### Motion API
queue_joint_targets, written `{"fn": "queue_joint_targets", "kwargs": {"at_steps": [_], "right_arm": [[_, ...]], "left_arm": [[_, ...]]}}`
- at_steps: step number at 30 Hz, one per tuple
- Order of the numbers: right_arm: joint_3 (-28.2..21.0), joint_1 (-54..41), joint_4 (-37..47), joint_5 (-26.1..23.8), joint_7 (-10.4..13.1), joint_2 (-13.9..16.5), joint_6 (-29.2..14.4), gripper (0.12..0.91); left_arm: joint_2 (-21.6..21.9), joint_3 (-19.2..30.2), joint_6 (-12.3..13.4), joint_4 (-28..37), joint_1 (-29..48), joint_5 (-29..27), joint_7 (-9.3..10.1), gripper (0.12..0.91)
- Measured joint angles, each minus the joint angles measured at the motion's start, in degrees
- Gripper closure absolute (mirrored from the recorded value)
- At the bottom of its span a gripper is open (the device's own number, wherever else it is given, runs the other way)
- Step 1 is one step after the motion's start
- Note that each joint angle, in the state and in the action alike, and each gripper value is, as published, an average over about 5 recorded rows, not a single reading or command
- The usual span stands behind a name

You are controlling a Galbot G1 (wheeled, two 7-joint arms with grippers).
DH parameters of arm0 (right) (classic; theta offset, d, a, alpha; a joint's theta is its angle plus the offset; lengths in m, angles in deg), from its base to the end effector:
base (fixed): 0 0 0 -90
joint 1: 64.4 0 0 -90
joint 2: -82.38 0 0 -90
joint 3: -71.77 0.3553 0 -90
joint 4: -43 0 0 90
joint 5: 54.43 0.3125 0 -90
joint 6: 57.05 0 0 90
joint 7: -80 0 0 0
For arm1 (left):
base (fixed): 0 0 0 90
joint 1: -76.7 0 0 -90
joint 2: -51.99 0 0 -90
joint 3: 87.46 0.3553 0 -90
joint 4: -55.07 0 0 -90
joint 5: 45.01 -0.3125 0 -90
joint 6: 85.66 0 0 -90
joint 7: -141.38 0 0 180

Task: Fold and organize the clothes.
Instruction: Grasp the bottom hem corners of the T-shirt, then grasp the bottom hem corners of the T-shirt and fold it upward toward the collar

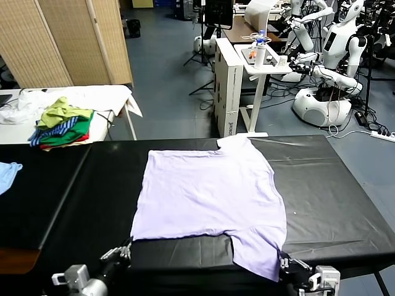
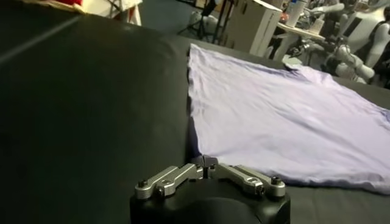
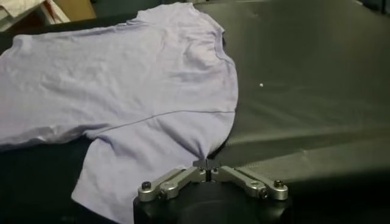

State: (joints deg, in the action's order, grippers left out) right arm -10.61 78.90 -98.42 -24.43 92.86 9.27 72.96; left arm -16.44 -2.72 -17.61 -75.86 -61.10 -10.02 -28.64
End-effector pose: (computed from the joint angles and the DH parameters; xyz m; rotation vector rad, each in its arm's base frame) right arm 0.0363 -0.0570 -0.2139 0.0105 -2.3797 -0.1177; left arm 0.0601 0.0755 -0.2629 -0.0547 -2.5752 0.2589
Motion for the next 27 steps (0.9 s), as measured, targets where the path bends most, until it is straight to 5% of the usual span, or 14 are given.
{"fn": "queue_joint_targets", "kwargs": {"at_steps": [8, 14, 27], "right_arm": [[0.93, -2.56, 0.62, 1.48, -3.64, 1.65, -6.81, 0.886], [0.71, -8.92, 3.93, 3.23, -5.29, 4.50, -12.08, 0.886], [-5.38, -24.61, 17.28, 2.39, -5.11, 9.44, -16.81, 0.886]], "left_arm": [[-0.93, -1.26, 1.25, -3.24, -4.87, -1.58, -0.18, 0.886], [-3.06, -0.36, 4.83, -2.87, -3.87, -2.63, -1.15, 0.886], [-6.49, 1.55, 7.59, 2.73, 6.67, -7.24, -2.03, 0.886]]}}
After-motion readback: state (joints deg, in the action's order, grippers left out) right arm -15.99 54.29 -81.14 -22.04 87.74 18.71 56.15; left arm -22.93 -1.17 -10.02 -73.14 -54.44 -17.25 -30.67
